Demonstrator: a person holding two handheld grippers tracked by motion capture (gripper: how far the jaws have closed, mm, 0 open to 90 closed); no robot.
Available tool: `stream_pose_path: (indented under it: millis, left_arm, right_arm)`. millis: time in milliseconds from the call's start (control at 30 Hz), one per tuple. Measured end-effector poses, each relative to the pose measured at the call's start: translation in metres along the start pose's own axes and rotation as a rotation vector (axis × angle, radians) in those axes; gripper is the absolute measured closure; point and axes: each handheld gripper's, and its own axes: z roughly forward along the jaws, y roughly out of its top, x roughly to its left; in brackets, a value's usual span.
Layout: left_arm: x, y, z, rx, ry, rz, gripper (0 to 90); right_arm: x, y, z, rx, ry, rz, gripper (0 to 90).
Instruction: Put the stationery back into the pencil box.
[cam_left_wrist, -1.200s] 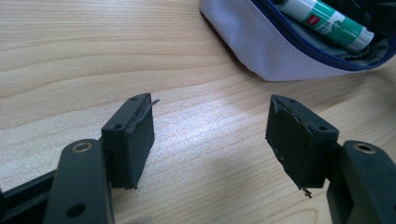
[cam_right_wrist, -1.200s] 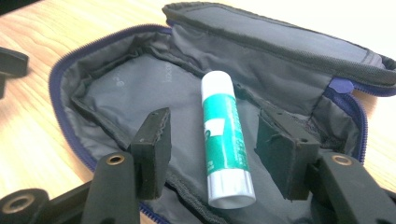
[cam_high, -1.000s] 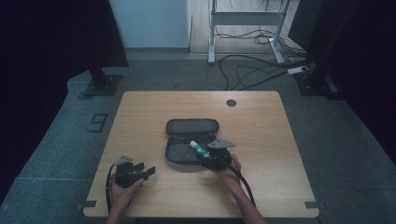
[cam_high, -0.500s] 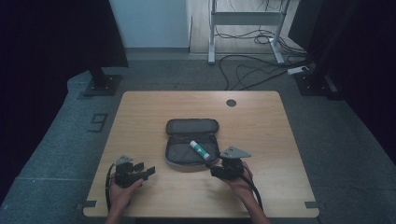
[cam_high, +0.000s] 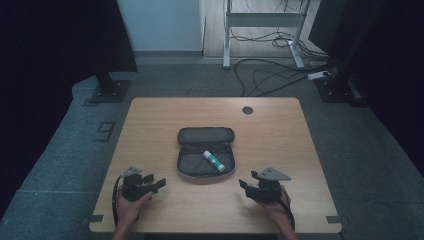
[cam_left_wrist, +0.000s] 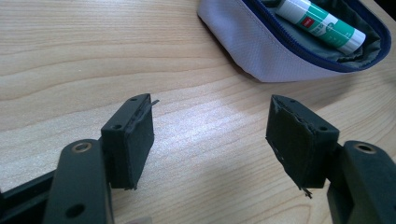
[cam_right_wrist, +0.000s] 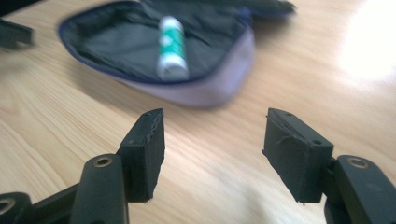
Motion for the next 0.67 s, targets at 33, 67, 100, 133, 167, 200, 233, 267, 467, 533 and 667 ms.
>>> stream_pose_path:
  millis: [33, 67, 100, 133, 167, 200, 233, 267, 467, 533, 667]
  left_arm:
    - [0.000, 0.000, 0.000, 0.000, 0.001, 0.000, 32.3]
    - [0.000, 0.000, 0.000, 0.000, 0.001, 0.000, 32.3]
    - [0.000, 0.000, 0.000, -0.001, 0.000, -0.001, 32.3]
    - [0.000, 0.000, 0.000, 0.000, 0.001, -0.001, 32.3]
    - [0.000, 0.000, 0.000, 0.001, 0.002, -0.001, 32.3]
    - [0.000, 0.000, 0.000, 0.002, 0.002, -0.001, 32.3]
    - [0.000, 0.000, 0.000, 0.003, 0.002, 0.000, 32.3]
    - [0.000, 0.000, 0.000, 0.002, 0.001, 0.000, 32.3]
    - [0.000, 0.000, 0.000, 0.004, 0.000, 0.004, 32.3]
    - [0.000, 0.000, 0.000, 0.002, 0.000, 0.003, 32.3]
    - [0.000, 0.001, -0.002, -0.001, 0.001, 0.004, 32.3]
  right_arm:
    - [-0.008, -0.009, -0.004, 0.014, -0.025, 0.010, 37.5]
    - [-0.008, -0.009, -0.004, 0.014, -0.025, 0.010, 37.5]
    - [-0.010, -0.011, -0.005, 0.019, -0.028, 0.017, 37.5]
    - [-0.013, -0.014, -0.006, 0.022, -0.034, 0.023, 37.5]
    - [-0.016, -0.016, -0.007, 0.026, -0.041, 0.027, 37.6]
    - [-0.018, -0.017, -0.008, 0.026, -0.048, 0.030, 37.5]
    - [-0.019, -0.018, -0.008, 0.026, -0.051, 0.032, 37.5]
    - [-0.021, -0.018, -0.008, 0.028, -0.055, 0.041, 37.3]
    - [-0.023, -0.021, -0.004, 0.046, -0.067, 0.041, 36.6]
    - [-0.023, -0.021, -0.003, 0.049, -0.071, 0.038, 36.6]
    - [-0.024, -0.021, -0.003, 0.053, -0.081, 0.038, 36.2]
